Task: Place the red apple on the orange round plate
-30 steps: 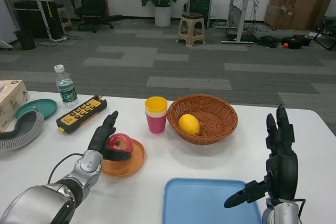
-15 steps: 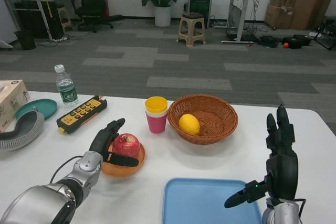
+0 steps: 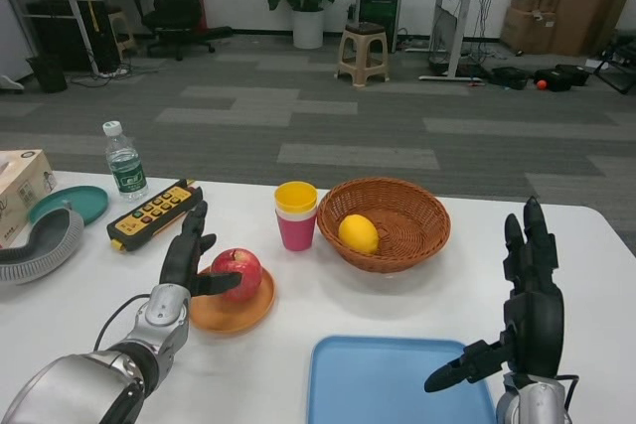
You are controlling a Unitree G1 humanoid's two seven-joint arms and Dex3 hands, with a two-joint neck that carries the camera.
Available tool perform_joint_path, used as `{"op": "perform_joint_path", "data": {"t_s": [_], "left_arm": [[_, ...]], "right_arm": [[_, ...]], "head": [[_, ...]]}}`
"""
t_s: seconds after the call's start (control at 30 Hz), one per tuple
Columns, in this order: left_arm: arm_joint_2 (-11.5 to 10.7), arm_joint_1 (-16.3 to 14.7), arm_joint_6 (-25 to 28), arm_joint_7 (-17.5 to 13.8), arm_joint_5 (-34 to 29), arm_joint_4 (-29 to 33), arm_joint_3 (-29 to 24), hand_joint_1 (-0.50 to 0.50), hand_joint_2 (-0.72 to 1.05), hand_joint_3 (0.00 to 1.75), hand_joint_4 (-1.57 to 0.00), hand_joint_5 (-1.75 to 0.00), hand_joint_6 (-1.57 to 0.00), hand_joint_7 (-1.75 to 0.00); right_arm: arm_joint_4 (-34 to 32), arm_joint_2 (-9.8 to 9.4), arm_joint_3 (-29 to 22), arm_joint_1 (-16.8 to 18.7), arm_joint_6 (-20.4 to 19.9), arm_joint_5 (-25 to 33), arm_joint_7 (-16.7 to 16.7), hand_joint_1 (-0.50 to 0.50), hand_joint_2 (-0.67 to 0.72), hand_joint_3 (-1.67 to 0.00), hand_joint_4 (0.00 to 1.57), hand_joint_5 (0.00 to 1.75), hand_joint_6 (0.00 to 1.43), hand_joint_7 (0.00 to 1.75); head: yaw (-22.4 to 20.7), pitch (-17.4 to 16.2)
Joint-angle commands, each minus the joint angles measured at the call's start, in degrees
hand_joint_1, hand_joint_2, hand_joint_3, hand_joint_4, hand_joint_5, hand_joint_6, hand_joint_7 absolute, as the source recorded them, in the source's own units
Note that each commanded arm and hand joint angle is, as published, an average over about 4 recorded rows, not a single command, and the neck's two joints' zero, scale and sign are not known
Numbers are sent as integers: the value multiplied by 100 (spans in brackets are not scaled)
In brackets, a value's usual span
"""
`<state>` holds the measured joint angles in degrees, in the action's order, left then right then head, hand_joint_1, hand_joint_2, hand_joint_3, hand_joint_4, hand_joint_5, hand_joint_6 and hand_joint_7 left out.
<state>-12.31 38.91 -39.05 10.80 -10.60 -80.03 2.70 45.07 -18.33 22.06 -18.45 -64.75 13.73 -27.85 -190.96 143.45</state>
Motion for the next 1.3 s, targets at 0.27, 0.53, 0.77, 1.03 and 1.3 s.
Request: {"op": "perform_joint_path", "data": {"t_s": [0.27,0.53,0.77,1.03,1.3], "left_arm": [[-65,-259,-995,223,-190,418,-79,50,105,9,0,-51,0,0],[-135,-635,-1500,89,-601,1583,134,50,105,9,0,-33,0,0],[-373,-923,-1509,-1018,-2295,2965,870,50,85,9,0,0,0,0],[-500,-1107,-1140,-1416,-3935,3980,1556,50,-4,9,0,0,-1,0],[-550,-1081,-465,-2647,-4952,4711,1859,50,-28,9,-26,0,-20,0]], "right_arm": [[-16,-4,-26,-88,-3,29,-1,-17,60,0,0,0,0,5],[-42,-22,-31,-84,-3,25,-1,-17,58,0,0,0,0,7],[-64,-39,-42,-88,-3,25,-1,-17,53,0,0,0,0,7],[-35,-54,-11,-115,-3,33,-1,-16,53,0,0,0,0,7],[-53,-41,-2,-121,-3,25,-1,-12,53,0,0,0,0,7]], "head": [[-84,13],[-85,13],[-85,13],[-85,13],[-84,11]]}}
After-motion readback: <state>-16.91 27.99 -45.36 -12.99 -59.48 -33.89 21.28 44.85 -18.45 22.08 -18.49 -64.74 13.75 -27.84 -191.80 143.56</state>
